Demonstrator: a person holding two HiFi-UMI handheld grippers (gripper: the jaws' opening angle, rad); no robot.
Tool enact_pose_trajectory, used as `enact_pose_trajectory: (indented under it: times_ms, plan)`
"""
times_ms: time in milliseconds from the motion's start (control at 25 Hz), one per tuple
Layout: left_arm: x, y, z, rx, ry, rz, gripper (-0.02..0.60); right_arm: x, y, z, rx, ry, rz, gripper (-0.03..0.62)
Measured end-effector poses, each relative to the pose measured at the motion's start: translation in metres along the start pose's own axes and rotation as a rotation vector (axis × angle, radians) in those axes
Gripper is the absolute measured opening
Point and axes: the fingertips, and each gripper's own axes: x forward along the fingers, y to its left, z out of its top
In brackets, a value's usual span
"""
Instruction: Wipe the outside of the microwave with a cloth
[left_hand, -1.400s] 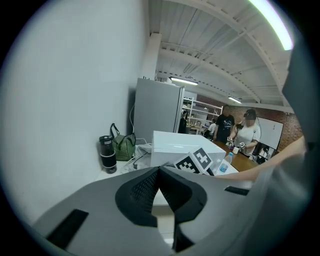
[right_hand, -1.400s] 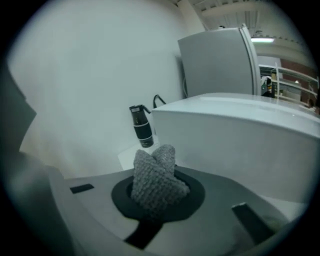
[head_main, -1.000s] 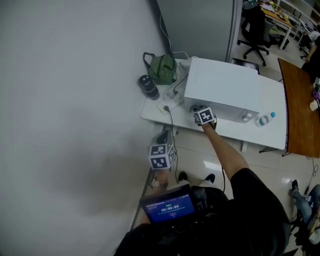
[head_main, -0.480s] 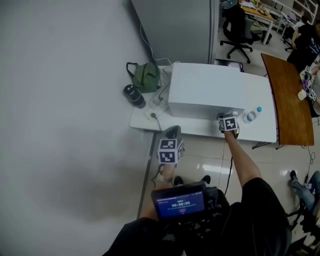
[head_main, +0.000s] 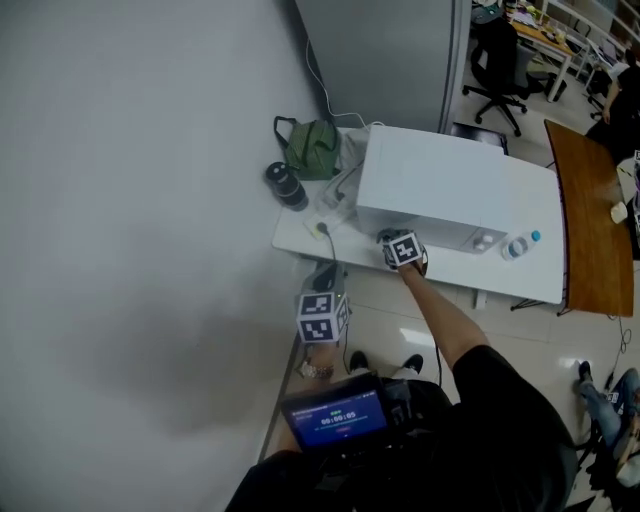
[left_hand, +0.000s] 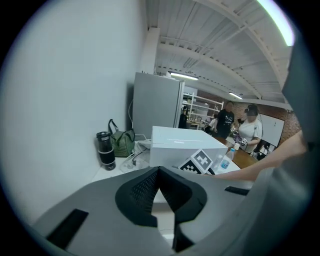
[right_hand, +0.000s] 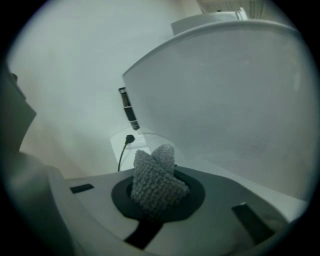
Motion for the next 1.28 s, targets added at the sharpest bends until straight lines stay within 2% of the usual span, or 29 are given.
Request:
enact_pose_trajectory:
  times_ms: [80, 160, 240, 360, 480, 600, 720, 840, 960, 1080, 1200, 1280]
  plan:
    - [-0.014, 0.028, -0.007, -0.018, 0.013, 0.064, -0.003, 0.029, 0.030, 0.006, -0.044, 0.020, 0.046, 0.017]
    - [-0.026, 0.052, -0.013, -0.037, 0.020, 0.119, -0.003, 0.053, 0.037, -0.004, -0.027, 0.069, 0.050, 0.017]
    - [-0.035, 0.067, -0.018, -0.055, 0.022, 0.157, -0.003, 0.055, 0.027, -0.007, -0.004, 0.077, 0.001, 0.017]
    - [-0.039, 0.077, -0.018, -0.077, 0.020, 0.179, -0.003, 0.036, -0.007, -0.011, -0.008, 0.077, -0.124, 0.017]
    - [-0.027, 0.067, -0.013, -0.081, 0.010, 0.143, -0.002, 0.011, -0.046, -0.033, 0.014, 0.109, -0.191, 0.015]
    - [-0.009, 0.043, -0.007, -0.056, 0.004, 0.067, -0.003, -0.024, -0.089, -0.060, 0.029, 0.130, -0.269, 0.015]
    - [0.007, 0.019, 0.000, -0.028, -0.001, -0.012, -0.003, -0.065, -0.134, -0.085, 0.106, 0.124, -0.358, 0.015]
    - [0.021, -0.001, 0.008, -0.004, -0.006, -0.086, -0.003, -0.098, -0.151, -0.079, 0.132, 0.085, -0.397, 0.015]
    - [0.031, -0.020, 0.019, 0.022, -0.020, -0.166, -0.002, -0.109, -0.133, -0.052, 0.134, -0.002, -0.354, 0.015]
    - [0.028, -0.034, 0.029, 0.047, -0.040, -0.233, -0.003, -0.122, -0.091, -0.016, 0.117, -0.113, -0.246, 0.015]
    - [0.028, -0.036, 0.027, 0.047, -0.041, -0.270, -0.003, -0.153, -0.033, 0.055, 0.064, -0.293, -0.110, 0.015]
    - [0.035, -0.032, 0.020, 0.035, -0.022, -0.279, -0.003, -0.165, -0.009, 0.105, 0.053, -0.389, -0.018, 0.015]
